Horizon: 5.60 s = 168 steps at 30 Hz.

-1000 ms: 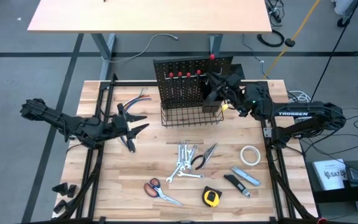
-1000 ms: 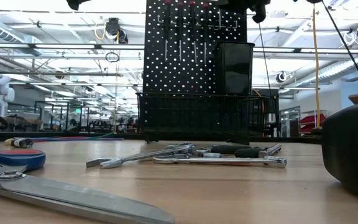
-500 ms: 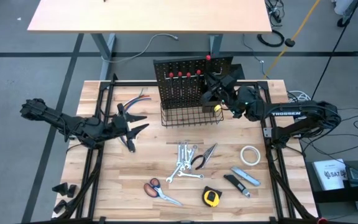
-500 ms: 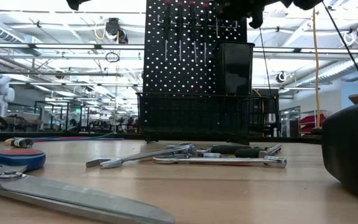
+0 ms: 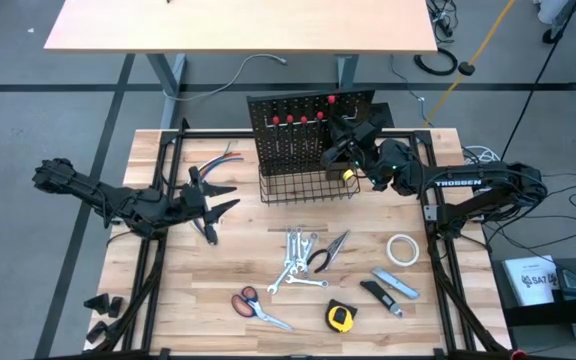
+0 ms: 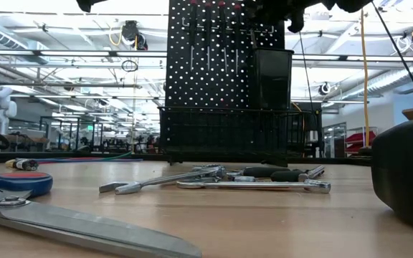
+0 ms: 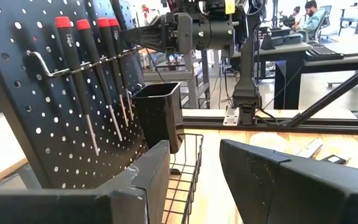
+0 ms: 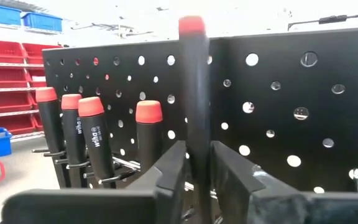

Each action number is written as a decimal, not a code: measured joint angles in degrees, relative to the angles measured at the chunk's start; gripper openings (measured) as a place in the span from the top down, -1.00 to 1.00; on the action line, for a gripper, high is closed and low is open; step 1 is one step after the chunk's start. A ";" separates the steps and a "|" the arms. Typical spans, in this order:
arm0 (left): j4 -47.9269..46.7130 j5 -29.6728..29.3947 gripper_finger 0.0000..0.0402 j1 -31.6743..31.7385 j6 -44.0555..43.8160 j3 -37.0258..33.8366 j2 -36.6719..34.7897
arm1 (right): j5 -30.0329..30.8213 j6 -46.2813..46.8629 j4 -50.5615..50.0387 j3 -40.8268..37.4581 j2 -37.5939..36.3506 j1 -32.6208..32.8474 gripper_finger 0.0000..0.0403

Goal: Hang tools onto peg board
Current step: Hang the nut driver on the pegboard, then put the wrench into the black bin on the pegboard

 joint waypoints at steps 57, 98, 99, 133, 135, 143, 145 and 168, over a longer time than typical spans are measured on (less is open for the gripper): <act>-1.31 1.61 0.26 -0.02 -0.24 0.00 0.01 | 0.24 -13.45 -2.73 0.15 -9.96 7.53 -0.09; -2.90 14.53 0.26 0.11 -1.29 -0.04 3.80 | 3.49 3.46 -33.64 0.20 -9.05 13.84 0.80; -2.89 14.53 0.26 0.11 -1.31 -0.04 3.80 | 0.66 1.41 -32.68 0.20 -8.89 12.76 0.90; -2.94 14.49 0.26 0.11 -0.26 -0.04 3.78 | -11.49 -1.05 -21.59 0.17 -2.97 -2.92 1.00; -2.92 14.49 0.26 0.11 -0.25 -0.04 3.76 | -9.61 -1.33 -21.33 0.17 -2.15 -2.82 1.00; -3.06 14.49 0.26 0.11 -0.24 -0.04 3.76 | -8.25 -2.99 -21.76 0.13 -3.31 -0.52 1.00; -3.10 14.49 0.26 0.11 -0.24 -0.04 3.76 | -8.30 -3.19 -21.87 0.13 -4.32 0.57 1.00; -4.22 15.99 0.26 0.09 -3.14 -0.04 3.78 | -30.21 19.04 -44.78 0.15 -6.68 20.17 1.00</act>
